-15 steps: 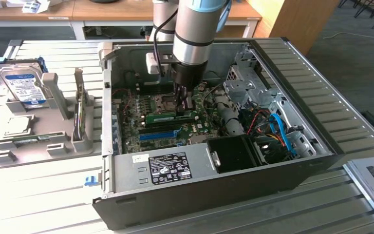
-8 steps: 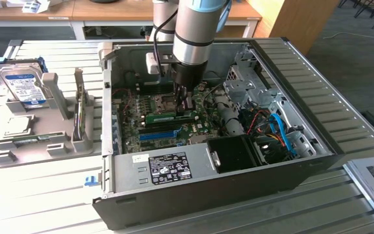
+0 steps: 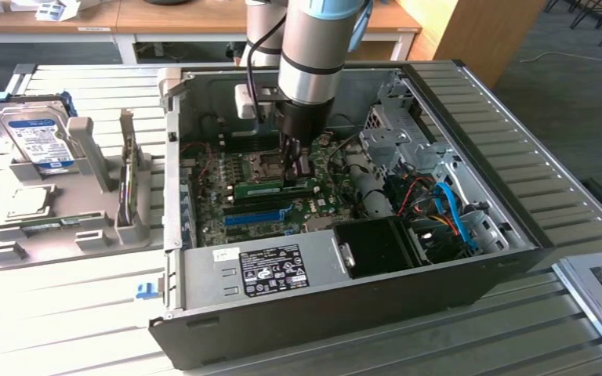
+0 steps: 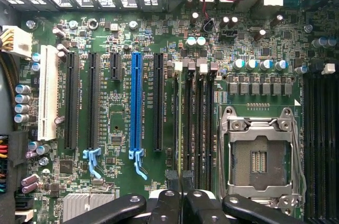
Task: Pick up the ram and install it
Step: 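Insert the ram into the slot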
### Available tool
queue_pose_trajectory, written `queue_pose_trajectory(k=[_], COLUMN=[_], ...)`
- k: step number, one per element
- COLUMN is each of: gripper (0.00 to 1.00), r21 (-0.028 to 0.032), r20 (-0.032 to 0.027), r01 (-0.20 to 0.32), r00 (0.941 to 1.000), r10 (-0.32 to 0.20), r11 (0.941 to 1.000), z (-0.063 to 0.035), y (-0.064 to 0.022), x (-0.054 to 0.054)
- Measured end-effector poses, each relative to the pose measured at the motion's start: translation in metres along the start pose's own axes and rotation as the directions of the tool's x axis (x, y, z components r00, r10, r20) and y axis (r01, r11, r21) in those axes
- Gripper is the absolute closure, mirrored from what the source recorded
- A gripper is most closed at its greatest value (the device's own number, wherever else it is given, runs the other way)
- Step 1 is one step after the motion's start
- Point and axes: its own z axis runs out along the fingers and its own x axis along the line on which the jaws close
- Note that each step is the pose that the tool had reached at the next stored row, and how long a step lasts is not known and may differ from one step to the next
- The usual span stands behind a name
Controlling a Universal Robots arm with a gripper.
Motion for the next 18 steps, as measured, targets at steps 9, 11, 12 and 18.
queue_pose_trajectory(k=[9,11,12,18], gripper=[0.88,0.88,0.88,0.88], r21=[0.0000,0.0000,0.0000,0.0000], r20=[0.0000,0.0000,0.0000,0.0000], r01=[0.000,0.000,0.000,0.000], r00=[1.0000,1.0000,1.0000,1.0000], r10=[0.000,0.000,0.000,0.000], r11=[1.0000,1.0000,1.0000,1.0000], z=[0.0014,0.0020,0.0023,0.0042], y=[-0.0001,-0.0001,-0.0001,-0.0002], x=[0.0000,0.0000,0.0000,0.0000])
